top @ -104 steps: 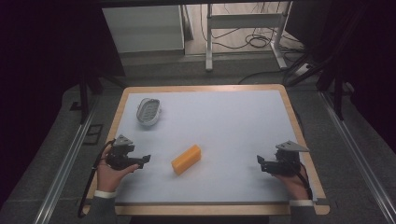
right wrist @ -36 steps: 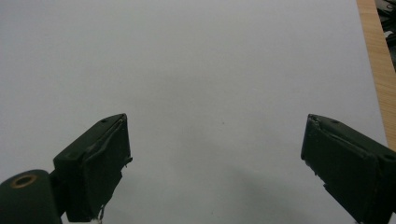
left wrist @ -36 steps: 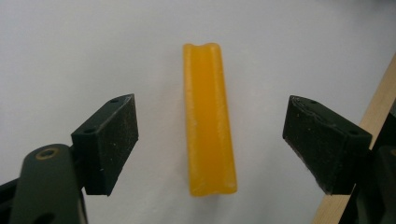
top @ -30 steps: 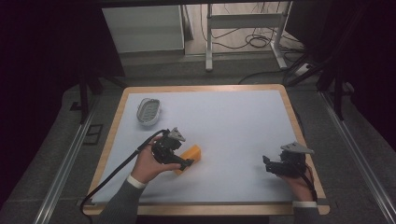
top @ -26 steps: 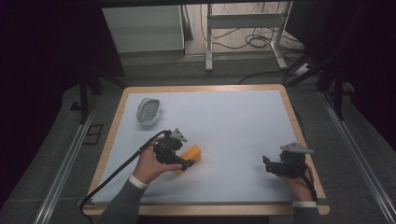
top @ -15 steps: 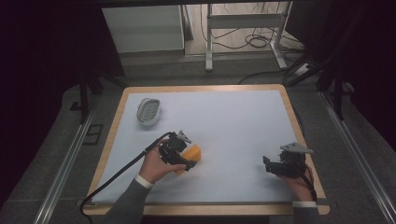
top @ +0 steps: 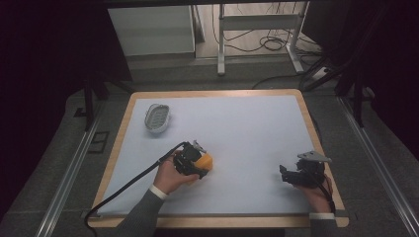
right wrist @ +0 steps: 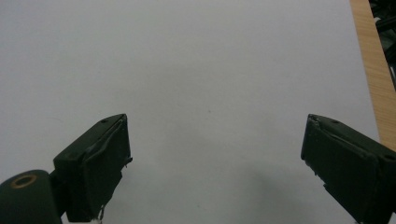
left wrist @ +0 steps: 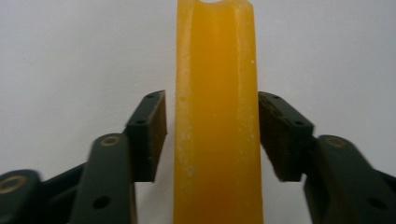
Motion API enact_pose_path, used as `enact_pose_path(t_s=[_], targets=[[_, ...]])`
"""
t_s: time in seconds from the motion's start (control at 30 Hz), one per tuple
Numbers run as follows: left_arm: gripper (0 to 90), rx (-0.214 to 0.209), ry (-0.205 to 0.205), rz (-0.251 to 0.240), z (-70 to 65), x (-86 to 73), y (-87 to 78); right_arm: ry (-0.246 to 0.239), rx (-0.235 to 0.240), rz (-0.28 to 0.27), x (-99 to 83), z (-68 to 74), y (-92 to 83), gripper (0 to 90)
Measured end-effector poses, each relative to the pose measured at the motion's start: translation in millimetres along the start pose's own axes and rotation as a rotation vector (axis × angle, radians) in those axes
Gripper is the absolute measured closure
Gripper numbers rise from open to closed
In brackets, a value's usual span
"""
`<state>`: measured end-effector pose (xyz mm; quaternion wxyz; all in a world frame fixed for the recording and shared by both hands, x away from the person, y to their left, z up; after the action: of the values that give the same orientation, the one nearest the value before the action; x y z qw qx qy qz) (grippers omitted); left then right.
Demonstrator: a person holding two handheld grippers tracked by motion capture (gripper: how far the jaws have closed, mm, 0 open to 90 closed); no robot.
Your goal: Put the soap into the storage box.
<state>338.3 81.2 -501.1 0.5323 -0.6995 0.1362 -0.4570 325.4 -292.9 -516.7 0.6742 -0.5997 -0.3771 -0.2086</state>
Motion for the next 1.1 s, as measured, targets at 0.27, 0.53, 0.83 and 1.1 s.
enact_pose_path(t_s=[0.27,0.53,0.83,1.1], targets=[[61.1,0.016,0.0,0.009,-0.2,-0.3,1.6,0.029,-0.029,0.007,-0.7,-4.3,0.3,8.3],[61.2,0.005,-0.007,-0.061,4.2,-0.7,-20.0,0.029,-0.018,0.003,-0.3,-3.4,0.4,8.3],[61.2,-0.001,-0.05,-0.135,21.5,-5.8,-45.4,0.028,-0.014,-0.005,1.0,-1.6,-1.0,8.3],[61.2,0.001,-0.079,-0.166,33.3,-9.2,-55.1,0.029,-0.009,-0.017,3.4,0.5,-1.8,8.3]])
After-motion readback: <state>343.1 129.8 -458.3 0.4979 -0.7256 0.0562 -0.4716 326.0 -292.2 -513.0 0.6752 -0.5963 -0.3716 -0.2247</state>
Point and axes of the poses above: each handheld gripper's, and its own axes: y roughly forward along the jaws, x roughly out of its top, z roughly to its left, the point moved 1 cm from there along y, roughly forward along the jaws, and after that the axes turned 6 degrees about y, right-handed, at the moved point
